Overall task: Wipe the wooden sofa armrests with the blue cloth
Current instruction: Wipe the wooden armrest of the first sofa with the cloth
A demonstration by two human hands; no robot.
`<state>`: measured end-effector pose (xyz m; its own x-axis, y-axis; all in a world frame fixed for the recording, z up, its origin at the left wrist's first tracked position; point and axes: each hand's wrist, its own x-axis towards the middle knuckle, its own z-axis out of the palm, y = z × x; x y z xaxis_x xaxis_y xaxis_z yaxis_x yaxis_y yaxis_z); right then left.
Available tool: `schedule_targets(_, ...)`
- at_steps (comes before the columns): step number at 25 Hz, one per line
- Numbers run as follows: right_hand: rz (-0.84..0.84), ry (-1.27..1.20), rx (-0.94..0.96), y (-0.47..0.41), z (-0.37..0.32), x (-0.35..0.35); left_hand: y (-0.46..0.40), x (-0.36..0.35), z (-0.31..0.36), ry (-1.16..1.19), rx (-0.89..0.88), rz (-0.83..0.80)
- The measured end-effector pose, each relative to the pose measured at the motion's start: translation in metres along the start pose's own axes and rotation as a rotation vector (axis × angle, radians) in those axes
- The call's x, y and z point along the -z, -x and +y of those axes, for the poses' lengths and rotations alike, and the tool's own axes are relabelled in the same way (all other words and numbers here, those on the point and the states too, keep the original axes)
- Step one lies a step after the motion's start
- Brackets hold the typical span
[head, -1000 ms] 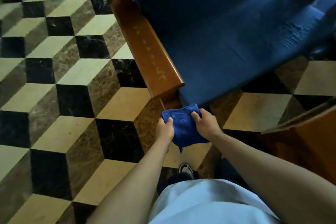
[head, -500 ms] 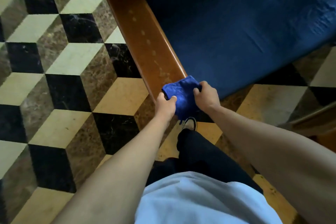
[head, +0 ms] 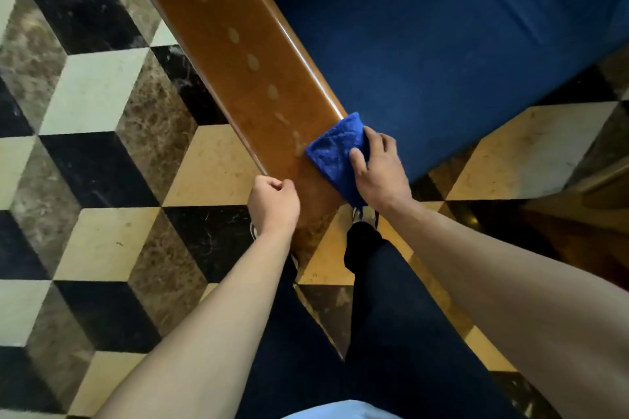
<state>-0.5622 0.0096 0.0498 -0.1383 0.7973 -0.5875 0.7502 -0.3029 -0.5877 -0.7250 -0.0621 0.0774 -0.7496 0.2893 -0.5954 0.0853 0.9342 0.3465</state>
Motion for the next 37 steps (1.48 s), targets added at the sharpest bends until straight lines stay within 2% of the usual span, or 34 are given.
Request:
schedule_targets(3,0.083,0.174,-0.026,-0.004,-0.016,-0.023,-0.035,0.012,-0.006,0.058,0.063,-0.058)
schedule_targets(6,0.169,0.286,-0.091,-0.015,-0.033,-0.032,-0.069,0.017,0.001,0.099,0.043,-0.164)
schedule_targets(11,0.366,0.347,-0.119,-0.030,-0.047,-0.054,-0.107,0.028,-0.013,0.031,-0.181,-0.348)
schedule_targets(14,0.478,0.463,-0.102,0.003,-0.046,-0.092,-0.120,0.039,-0.015,0.063,-0.229,-0.422)
schedule_targets(18,0.470,0.572,-0.030,0.048,-0.052,-0.155,-0.145,0.050,0.010,0.079,-0.289,-0.519)
schedule_targets(21,0.458,0.641,0.019,0.045,-0.052,-0.162,-0.156,0.051,0.023,0.121,-0.227,-0.609)
schedule_targets(27,0.580,0.534,-0.080,-0.024,-0.073,-0.116,-0.158,0.042,0.023,0.327,-0.062,-0.655)
schedule_targets(31,0.534,0.435,-0.132,-0.051,-0.071,-0.069,-0.158,0.046,0.021,0.408,0.006,-0.691)
schedule_targets(34,0.573,0.349,-0.191,-0.030,-0.052,-0.061,-0.154,0.050,0.015,0.407,-0.056,-0.677)
schedule_targets(37,0.596,0.359,-0.251,0.020,-0.046,-0.106,-0.151,0.056,0.010,0.530,-0.006,-0.673)
